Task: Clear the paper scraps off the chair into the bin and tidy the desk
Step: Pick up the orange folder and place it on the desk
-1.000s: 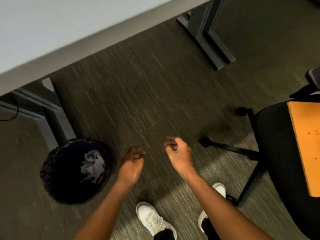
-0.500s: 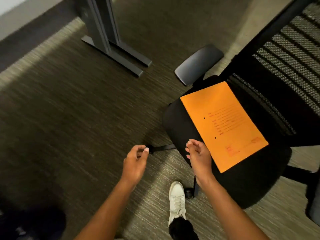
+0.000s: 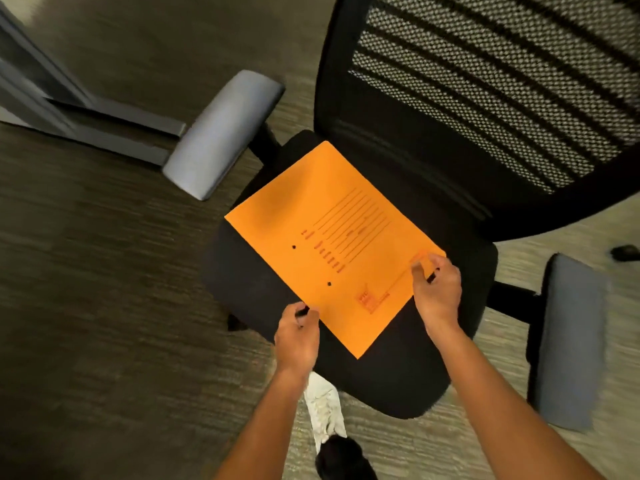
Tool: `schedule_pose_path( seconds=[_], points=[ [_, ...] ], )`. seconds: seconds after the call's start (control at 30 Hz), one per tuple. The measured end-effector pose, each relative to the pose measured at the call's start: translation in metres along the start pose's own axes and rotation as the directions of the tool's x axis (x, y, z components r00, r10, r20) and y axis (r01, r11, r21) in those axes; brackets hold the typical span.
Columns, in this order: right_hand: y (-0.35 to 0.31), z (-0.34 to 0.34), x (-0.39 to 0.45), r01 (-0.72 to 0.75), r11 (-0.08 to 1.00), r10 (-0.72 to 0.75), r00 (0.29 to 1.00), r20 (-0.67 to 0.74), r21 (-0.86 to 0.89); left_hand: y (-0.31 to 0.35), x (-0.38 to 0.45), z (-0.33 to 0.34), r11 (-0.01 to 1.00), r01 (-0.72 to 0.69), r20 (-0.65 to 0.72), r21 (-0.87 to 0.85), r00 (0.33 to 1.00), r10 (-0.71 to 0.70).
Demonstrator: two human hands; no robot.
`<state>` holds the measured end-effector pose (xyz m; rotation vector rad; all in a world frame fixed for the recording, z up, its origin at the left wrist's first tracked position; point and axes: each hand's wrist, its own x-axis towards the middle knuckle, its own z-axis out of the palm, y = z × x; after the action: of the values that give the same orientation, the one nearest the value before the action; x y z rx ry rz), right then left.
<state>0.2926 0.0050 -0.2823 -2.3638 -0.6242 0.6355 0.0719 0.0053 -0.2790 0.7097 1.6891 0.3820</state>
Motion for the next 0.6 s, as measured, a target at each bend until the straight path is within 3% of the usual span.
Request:
schedule_pose_path(
  seconds=[0.13, 0.3, 0.47, 0.6],
  points=[
    [0.005, -0.003, 0.041, 0.027, 0.984, -0.011, 0.996, 0.091, -0.177, 0.000, -0.005, 0.038, 0.996, 0.057, -0.125, -0.071, 0.990, -0.065],
    [0.014, -0.002, 0.064, 0.163, 0.898, -0.054, 0.963, 0.266, -0.409, 0.001, -0.005, 0.055, 0.990, 0.081, -0.175, -0.116, 0.979, -0.101],
    [0.016, 0.005, 0.072, 0.264, 0.836, -0.184, 0.961, 0.208, -0.481, 0.005, -0.008, 0.050, 0.936, 0.145, 0.009, -0.322, 0.989, -0.150],
    [0.018, 0.003, 0.073, 0.195, 0.815, -0.150, 0.981, 0.127, -0.545, 0.005, -0.015, 0.041, 0.902, 0.180, 0.093, -0.392, 0.983, -0.156]
  ],
)
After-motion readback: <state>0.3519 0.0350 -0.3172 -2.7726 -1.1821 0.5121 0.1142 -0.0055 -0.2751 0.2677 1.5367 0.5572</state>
